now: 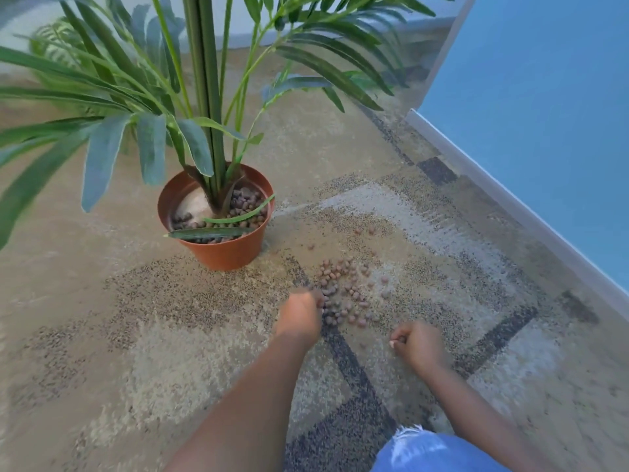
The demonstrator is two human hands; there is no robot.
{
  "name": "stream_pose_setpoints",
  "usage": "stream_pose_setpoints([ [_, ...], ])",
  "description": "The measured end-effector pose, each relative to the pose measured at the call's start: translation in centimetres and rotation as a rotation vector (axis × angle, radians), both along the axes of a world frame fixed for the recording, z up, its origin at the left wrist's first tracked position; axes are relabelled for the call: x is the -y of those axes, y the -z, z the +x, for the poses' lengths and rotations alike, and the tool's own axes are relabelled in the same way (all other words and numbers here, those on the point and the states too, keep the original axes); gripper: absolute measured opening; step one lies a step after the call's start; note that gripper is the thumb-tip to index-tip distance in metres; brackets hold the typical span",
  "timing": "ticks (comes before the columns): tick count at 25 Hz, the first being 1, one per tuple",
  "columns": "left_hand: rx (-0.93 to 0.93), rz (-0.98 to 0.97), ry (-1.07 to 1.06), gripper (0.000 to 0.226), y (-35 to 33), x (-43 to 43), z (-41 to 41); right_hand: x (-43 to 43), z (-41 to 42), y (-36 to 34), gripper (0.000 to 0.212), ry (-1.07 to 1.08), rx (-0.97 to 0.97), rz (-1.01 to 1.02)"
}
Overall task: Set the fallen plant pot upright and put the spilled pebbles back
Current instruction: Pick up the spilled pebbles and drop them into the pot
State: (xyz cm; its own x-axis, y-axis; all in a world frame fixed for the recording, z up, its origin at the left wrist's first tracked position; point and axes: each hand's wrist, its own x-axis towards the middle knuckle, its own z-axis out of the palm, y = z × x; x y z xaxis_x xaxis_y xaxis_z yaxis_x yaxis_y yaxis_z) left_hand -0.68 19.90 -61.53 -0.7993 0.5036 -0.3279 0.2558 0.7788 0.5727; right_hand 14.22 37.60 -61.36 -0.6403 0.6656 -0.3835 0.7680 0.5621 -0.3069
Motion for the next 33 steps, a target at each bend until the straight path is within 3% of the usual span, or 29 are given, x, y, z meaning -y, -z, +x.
stream_pose_setpoints([
  [7,0.020,0.005,0.129,0.040,1.5,0.4,1.9,4.8,-1.0,0.1,0.007,-0.104,-0.195,-0.156],
  [12,-0.045,-0.037,0.099,0.016,2.2,-0.7,2.6,5.2,-2.4,0.9,0.011,-0.168,-0.171,-0.084],
  [19,-0.062,0.068,0.029,0.017,2.4,0.3,1.8,1.4,-2.3,0.0,0.017,0.108,-0.244,-0.138],
  [23,-0.087,0.090,0.091,0.021,2.3,1.2,3.0,0.8,-3.7,0.2,0.004,-0.070,-0.149,-0.111],
  [27,-0.206,0.160,0.070,0.023,2.7,1.8,5.0,1.5,-5.2,0.4,0.016,-0.314,-0.127,-0.015],
  [30,-0.202,0.189,-0.035,0.022,2.1,2.3,5.2,2.1,-5.6,-0.1,0.012,-0.391,-0.072,0.019],
  [33,-0.131,0.277,-0.228,0.019,0.5,1.9,3.1,1.4,-5.4,-0.2,0.021,-0.432,-0.051,0.025],
])
